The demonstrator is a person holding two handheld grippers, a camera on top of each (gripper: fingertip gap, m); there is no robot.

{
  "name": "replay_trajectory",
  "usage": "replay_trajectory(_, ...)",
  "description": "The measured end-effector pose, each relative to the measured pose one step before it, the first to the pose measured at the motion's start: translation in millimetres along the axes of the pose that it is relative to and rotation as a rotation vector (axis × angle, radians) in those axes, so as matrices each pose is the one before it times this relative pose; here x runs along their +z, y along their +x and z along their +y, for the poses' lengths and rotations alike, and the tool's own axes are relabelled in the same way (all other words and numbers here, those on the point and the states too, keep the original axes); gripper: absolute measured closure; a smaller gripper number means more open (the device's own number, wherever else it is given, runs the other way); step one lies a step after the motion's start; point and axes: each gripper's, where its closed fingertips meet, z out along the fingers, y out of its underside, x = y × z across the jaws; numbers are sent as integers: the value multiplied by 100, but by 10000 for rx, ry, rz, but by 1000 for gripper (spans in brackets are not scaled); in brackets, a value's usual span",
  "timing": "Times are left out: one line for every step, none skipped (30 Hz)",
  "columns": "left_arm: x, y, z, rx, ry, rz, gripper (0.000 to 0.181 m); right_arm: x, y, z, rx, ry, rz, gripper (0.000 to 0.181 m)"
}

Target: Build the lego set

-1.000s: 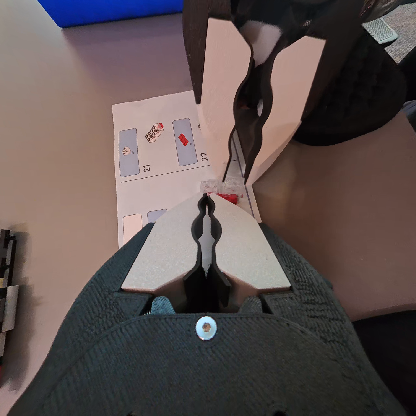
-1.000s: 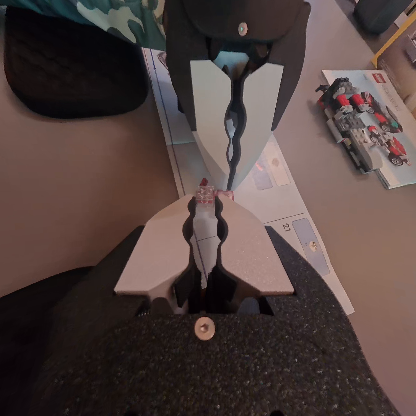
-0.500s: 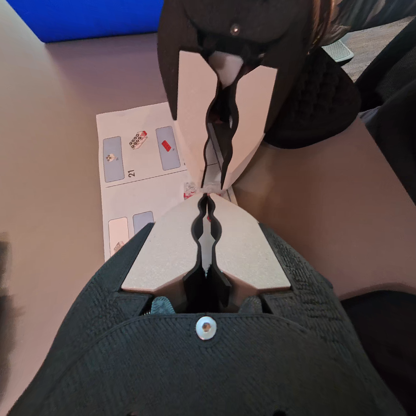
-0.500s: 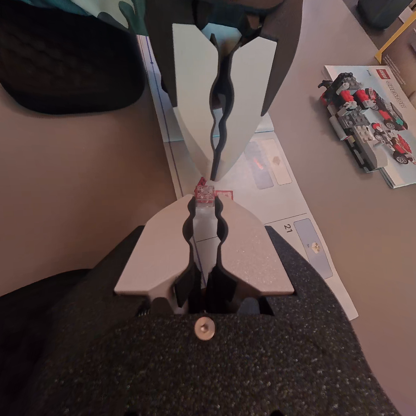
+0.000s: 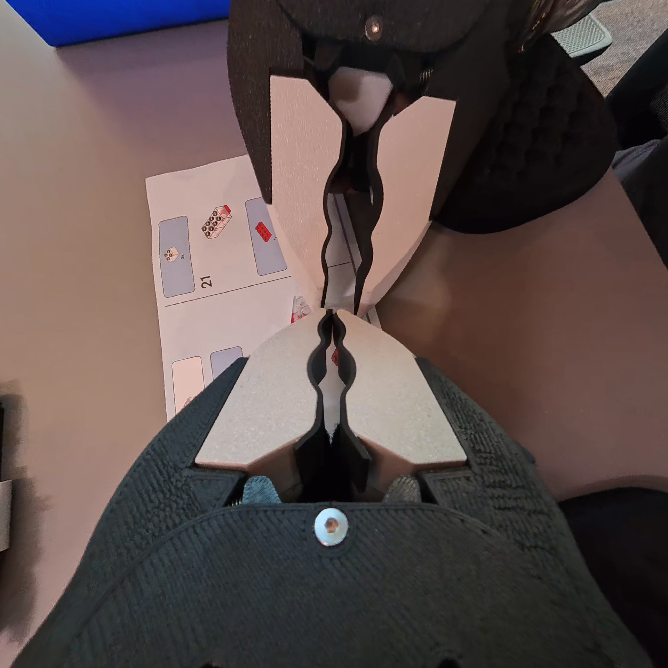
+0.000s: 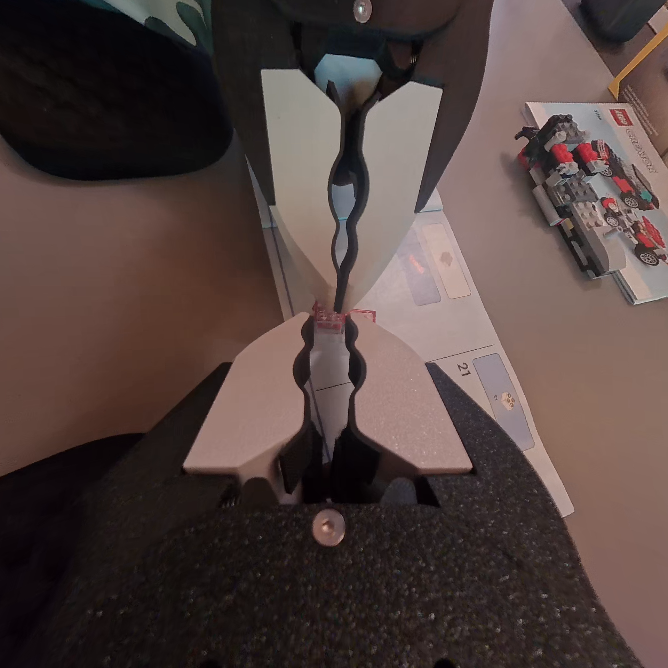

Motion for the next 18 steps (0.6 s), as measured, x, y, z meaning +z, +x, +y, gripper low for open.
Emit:
replay_trajectory(7, -19, -2, 17, -58, -45, 181, 0, 10, -2, -31, -6, 12, 165)
replay_trajectory(35, -35, -17, -11, -52, -46, 181, -25, 42, -11, -18, -10, 18, 165)
replay_trajectory(53, -8, -49, -2, -32, -31, 181, -78, -32, 22, -33, -36, -36, 164)
replay_trajectory(60, 2, -60, 13, -27, -25, 181, -118, -88, 15, 1, -19, -107, 161)
replay_trajectory(70, 22, -52, 8, -36, -25, 180, -184, 19, -126, 85, 95, -50, 154)
replay_trajectory(66, 9, -55, 0, -48, -27, 180, -279, -21, -140, 86, 121, -125, 151)
replay_trajectory(63, -6, -42, 8, -69, -39, 180, -345, 43, -40, 114, 49, -126, 149)
replay_trajectory(63, -1, -36, 26, -87, -48, 180, -345, 246, 21, 147, 12, -14, 148)
replay_trajectory(46, 14, -20, 35, -96, -54, 180, -285, 277, 91, 126, -15, -4, 148)
replay_trajectory(16, 15, -4, 16, -98, -55, 180, -156, 209, 194, 103, -75, -47, 150)
replay_trajectory(-19, 4, 31, 3, -93, -55, 180, -18, 143, 297, 91, -166, -65, 152)
replay_trajectory(-51, -1, 51, 1, -68, -56, 180, 115, 75, 364, 46, -232, -76, 154)
replay_trajectory(-71, -12, 72, -19, -33, -61, 180, 198, 32, 281, -25, -202, -54, 156)
replay_trajectory(-46, -20, 61, -32, -3, -70, 180, 248, 1, 144, -93, -125, -32, 156)
replay_trajectory(-29, -12, 37, -40, 29, -80, 181, 222, -51, 19, -132, -56, -58, 155)
replay_trajectory(-3, -13, 20, -74, 39, -88, 181, 192, -80, -138, -82, 44, -93, 153)
replay_trajectory(34, 7, 46, -97, 1, -74, 180, 171, -87, -236, 15, 95, -118, 151)
replay_trajectory(45, -7, 167, -81, -59, -92, 180, 157, -45, -238, 110, 88, -102, 147)
